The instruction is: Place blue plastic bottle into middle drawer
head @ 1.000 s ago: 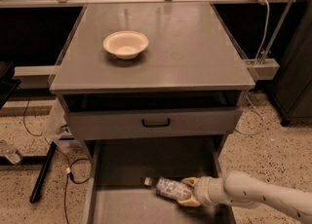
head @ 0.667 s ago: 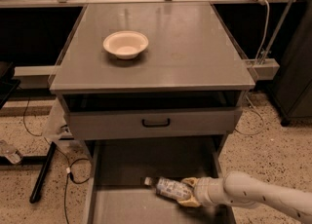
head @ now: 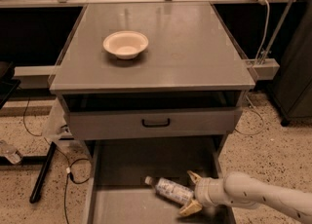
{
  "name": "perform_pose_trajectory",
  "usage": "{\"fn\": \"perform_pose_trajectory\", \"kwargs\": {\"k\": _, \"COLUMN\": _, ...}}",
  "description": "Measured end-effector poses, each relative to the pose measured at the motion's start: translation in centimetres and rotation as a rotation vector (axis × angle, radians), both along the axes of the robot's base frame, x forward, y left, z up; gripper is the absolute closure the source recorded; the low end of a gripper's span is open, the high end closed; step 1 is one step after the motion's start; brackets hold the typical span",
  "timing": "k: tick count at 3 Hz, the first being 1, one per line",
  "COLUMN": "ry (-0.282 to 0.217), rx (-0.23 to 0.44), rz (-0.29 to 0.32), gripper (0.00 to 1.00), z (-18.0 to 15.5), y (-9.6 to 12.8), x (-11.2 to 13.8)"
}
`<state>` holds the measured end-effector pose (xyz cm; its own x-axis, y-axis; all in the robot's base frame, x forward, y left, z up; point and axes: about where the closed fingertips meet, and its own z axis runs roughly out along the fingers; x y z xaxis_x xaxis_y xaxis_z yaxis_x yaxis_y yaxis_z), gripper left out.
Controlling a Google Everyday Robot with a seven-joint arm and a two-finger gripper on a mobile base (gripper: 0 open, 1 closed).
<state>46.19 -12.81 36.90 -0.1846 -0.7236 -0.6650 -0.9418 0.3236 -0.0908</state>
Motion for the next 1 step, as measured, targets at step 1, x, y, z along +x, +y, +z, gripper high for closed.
{"fn": "perform_pose_trajectory", "kwargs": {"k": 1, "ry": 0.000, "rx": 0.000, "rz": 0.000, "gripper": 0.00, "z": 0.00, "y": 0.00, "x": 0.00}}
